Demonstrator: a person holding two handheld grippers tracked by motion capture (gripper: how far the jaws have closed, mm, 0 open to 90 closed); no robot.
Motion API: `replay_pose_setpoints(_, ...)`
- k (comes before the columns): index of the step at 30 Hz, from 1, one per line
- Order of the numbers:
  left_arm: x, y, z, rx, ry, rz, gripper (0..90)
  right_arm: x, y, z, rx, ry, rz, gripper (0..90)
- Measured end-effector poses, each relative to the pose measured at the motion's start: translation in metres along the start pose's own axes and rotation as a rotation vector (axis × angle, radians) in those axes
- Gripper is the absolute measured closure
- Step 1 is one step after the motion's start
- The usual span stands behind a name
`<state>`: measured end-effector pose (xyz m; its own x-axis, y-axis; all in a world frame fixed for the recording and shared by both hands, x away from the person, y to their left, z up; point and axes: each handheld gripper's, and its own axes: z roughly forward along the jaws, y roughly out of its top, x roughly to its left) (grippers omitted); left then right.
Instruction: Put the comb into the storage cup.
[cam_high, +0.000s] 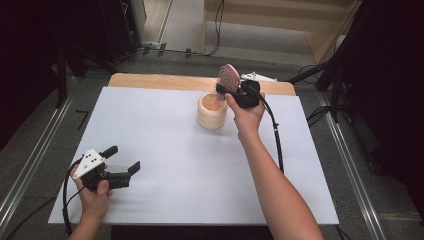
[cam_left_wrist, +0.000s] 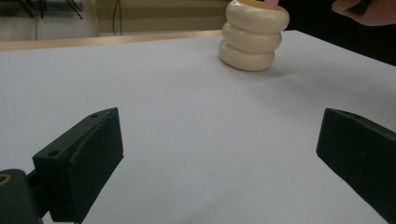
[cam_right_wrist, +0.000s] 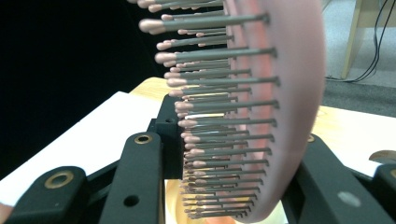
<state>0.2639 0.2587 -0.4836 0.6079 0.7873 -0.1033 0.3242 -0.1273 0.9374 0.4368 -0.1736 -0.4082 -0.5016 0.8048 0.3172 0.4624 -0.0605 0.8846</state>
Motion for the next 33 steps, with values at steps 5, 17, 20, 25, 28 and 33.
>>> replay_pose_setpoints(5, 0.0, 0.0, 0.0, 0.003, 0.001, 0.001, 0.7, -0.001, -0.005, 0.003, 0.013, -0.003, 0.003, 61.2)
replay_pose_setpoints(17, 0.0, 0.0, 0.001, 0.009, 0.002, 0.0, 0.8, -0.004, -0.012, 0.008, 0.022, -0.006, 0.011, 61.2)
replay_pose_setpoints(20, 0.0, 0.0, 0.001, 0.011, 0.003, 0.002, 0.8, -0.005, -0.015, 0.009, 0.027, -0.01, 0.014, 61.2)
replay_pose_setpoints(25, 0.0, 0.0, 0.001, 0.013, 0.004, 0.003, 0.9, -0.008, -0.018, 0.011, 0.028, -0.011, 0.023, 61.2)
replay_pose_setpoints(28, 0.0, 0.0, 0.001, 0.012, 0.003, 0.001, 0.9, -0.009, -0.018, 0.01, 0.027, -0.011, 0.025, 61.1)
replay_pose_setpoints(33, 0.0, 0.0, 0.002, 0.012, 0.002, 0.001, 0.9, -0.011, -0.018, 0.009, 0.027, -0.01, 0.038, 61.0)
